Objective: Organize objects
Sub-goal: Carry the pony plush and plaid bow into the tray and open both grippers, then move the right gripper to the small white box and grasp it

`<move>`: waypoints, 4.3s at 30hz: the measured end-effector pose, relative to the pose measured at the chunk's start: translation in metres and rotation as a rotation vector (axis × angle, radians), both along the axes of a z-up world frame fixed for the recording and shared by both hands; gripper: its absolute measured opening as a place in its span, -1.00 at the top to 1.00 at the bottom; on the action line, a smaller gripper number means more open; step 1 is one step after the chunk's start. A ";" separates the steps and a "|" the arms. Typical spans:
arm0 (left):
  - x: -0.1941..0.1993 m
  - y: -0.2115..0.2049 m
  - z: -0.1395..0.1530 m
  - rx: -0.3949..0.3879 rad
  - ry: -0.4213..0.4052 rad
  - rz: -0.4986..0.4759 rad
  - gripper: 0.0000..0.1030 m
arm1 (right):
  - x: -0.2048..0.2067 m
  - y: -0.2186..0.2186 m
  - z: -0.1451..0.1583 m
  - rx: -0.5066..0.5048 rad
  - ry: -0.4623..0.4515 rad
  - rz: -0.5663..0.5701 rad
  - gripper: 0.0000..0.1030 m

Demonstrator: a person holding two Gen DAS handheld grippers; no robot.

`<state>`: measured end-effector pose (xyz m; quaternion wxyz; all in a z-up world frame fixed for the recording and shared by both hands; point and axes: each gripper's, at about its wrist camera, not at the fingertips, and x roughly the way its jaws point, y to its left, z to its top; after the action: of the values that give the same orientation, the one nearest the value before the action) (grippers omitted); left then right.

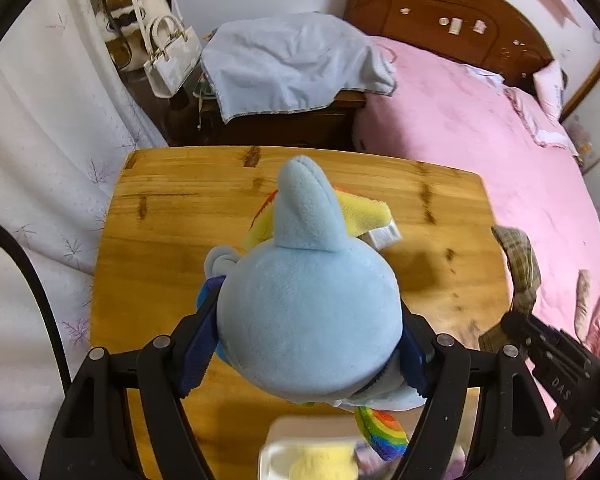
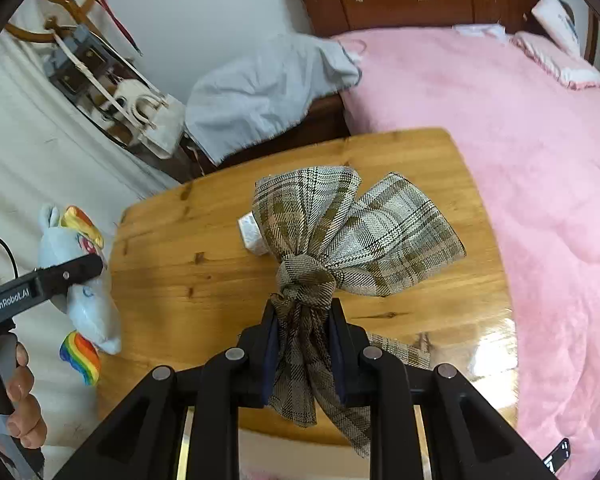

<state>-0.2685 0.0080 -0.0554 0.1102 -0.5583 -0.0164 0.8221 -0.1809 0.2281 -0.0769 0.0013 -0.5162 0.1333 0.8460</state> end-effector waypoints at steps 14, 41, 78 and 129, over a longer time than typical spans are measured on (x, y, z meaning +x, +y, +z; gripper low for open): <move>0.118 -0.008 0.053 -0.083 0.105 -0.128 -0.54 | 0.129 -0.014 0.070 -0.033 0.182 -0.015 0.56; 0.231 -0.009 -0.004 -0.048 0.136 -0.184 -0.56 | 0.231 -0.055 0.064 -0.107 0.230 0.032 0.51; 0.238 -0.001 -0.047 -0.085 0.052 -0.202 -0.92 | 0.220 -0.073 0.014 -0.072 0.110 0.059 -0.27; 0.177 -0.066 0.016 -0.019 0.125 -0.013 -0.92 | -0.125 -0.059 -0.012 0.109 -0.030 0.207 -0.27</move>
<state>-0.0912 -0.0576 -0.0389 0.1110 -0.5071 0.0019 0.8547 -0.3059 0.1693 -0.0885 -0.0562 -0.5390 0.0330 0.8398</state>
